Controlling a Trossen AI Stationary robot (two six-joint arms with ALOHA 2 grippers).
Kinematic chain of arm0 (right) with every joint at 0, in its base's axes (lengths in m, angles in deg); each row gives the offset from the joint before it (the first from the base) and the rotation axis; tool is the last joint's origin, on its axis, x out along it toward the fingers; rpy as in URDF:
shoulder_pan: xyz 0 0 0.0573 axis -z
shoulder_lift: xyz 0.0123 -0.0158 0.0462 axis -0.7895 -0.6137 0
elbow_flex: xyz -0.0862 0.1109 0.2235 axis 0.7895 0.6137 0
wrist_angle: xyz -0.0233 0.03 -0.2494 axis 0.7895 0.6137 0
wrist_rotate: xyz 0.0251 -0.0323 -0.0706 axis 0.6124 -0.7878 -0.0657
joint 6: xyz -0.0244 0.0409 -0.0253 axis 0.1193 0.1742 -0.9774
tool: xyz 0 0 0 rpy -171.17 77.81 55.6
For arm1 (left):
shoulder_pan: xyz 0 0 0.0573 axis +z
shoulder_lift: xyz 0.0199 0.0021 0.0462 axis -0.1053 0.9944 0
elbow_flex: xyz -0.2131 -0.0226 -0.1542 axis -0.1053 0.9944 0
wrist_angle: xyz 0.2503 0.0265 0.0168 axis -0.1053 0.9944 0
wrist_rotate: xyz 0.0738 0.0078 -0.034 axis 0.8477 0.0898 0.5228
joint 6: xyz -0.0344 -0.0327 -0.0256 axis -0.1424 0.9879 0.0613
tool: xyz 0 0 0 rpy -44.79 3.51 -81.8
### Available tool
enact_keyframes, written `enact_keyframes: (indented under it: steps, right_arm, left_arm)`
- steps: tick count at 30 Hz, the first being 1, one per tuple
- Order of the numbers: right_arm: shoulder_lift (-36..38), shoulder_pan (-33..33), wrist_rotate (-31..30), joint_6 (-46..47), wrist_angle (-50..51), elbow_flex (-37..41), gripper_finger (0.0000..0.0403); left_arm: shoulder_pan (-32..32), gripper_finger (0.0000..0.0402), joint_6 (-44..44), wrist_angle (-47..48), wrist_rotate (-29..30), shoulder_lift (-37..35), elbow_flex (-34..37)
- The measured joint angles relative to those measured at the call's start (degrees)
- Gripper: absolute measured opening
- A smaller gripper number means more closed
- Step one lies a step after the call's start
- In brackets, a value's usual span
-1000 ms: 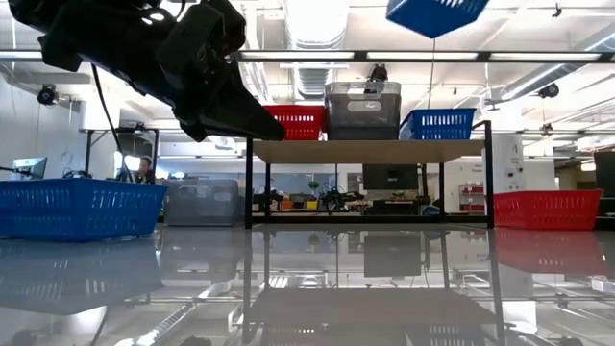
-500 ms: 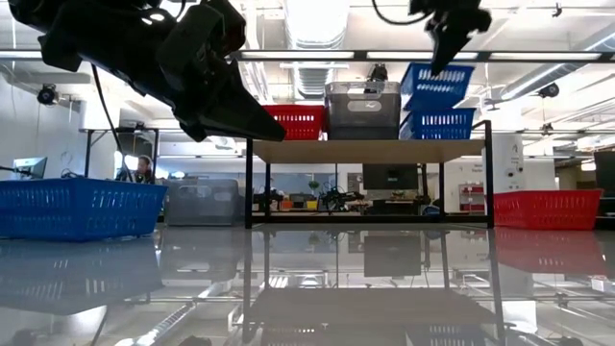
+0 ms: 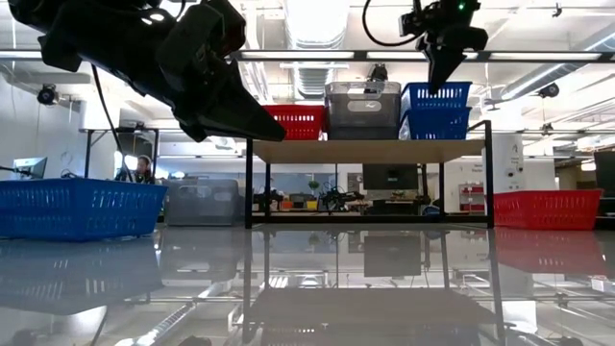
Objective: Stack baskets on shelf by color
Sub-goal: Stack the right blue bin into the blue bin on the shelf
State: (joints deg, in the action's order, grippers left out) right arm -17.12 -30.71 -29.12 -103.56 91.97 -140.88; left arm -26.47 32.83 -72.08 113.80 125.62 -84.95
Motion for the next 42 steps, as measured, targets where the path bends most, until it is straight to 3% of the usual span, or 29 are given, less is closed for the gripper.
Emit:
enact_keyframes:
  steps: [7, 16, 23, 35, 42]
  right_arm:
    - [0.61, -0.02, -0.02, 0.72, 0.09, 0.00, 0.0017]
    - [0.60, -0.04, -0.45, 2.46, 0.15, 0.15, 0.0105]
    - [0.57, -0.04, 4.43, 3.32, 0.07, 0.80, 0.0132]
    - [0.57, -0.02, 3.57, 0.75, -0.14, 6.57, 0.0085]
    - [0.61, -0.02, -0.94, 0.37, -0.27, 6.62, 0.0064]
  left_arm:
    - [0.00, 0.0001, 0.06, -0.02, -0.18, 0.00, 0.00]
    - [-0.02, 0.0001, 0.15, -0.02, -0.20, 0.00, -0.02]
    - [-0.02, 0.0001, 0.15, -0.02, -0.22, 0.00, -0.02]
    - [-0.02, 0.0001, 0.38, -0.03, -0.22, 0.00, -0.02]
    - [-0.02, 0.0001, 1.42, -0.03, -0.22, 0.00, -0.02]
